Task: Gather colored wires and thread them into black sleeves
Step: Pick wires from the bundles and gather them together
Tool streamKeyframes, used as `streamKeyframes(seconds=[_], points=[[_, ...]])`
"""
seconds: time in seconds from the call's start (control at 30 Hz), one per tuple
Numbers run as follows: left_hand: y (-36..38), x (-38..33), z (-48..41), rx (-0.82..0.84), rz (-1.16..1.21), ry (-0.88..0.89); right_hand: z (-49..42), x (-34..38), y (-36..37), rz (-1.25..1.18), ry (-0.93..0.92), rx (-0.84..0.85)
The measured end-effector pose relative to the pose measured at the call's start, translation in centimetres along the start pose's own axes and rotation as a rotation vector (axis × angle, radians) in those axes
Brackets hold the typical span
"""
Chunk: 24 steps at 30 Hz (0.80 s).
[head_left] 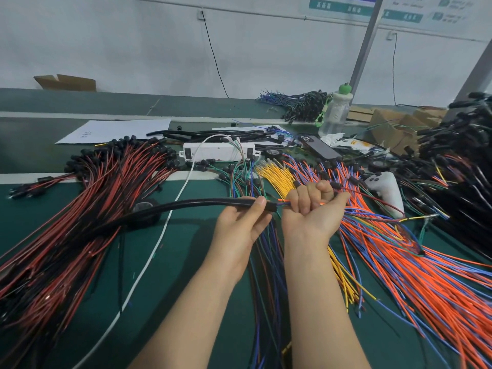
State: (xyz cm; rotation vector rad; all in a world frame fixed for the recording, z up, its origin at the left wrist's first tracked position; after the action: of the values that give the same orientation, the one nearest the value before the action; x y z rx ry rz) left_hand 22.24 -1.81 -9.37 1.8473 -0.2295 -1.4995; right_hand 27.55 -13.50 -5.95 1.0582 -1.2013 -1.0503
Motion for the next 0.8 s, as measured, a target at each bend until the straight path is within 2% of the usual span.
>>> streamKeyframes(seconds=[0.23, 0.47, 0.7, 0.8], points=[[-0.5, 0.2, 0.2, -0.14, 0.178, -0.015, 0.4, -1.1, 0.1, 0.022, 0.011, -0.007], [0.0, 0.2, 0.4, -0.137, 0.266, -0.007, 0.5, -0.9, 0.1, 0.036, 0.005, -0.017], [0.7, -1.3, 0.5, 0.006, -0.075, 0.165, 0.4, -0.6, 0.1, 0.047, -0.011, -0.023], [0.8, -1.4, 0.5, 0.003, -0.095, 0.174, 0.5, -0.9, 0.3, 0.015, 0.005, 0.004]])
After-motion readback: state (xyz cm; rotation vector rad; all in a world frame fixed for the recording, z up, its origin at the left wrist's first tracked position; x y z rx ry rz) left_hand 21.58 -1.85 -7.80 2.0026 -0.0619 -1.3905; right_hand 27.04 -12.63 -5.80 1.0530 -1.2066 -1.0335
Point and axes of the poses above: each hand's wrist, its own z-axis away from the middle knuckle, its own y-axis out of the palm, x = y × z, the point moved 9 cm from there along -z, towards the middle knuckle, and after that the axes turned 7 degrees about y, right-handed, at the moved point
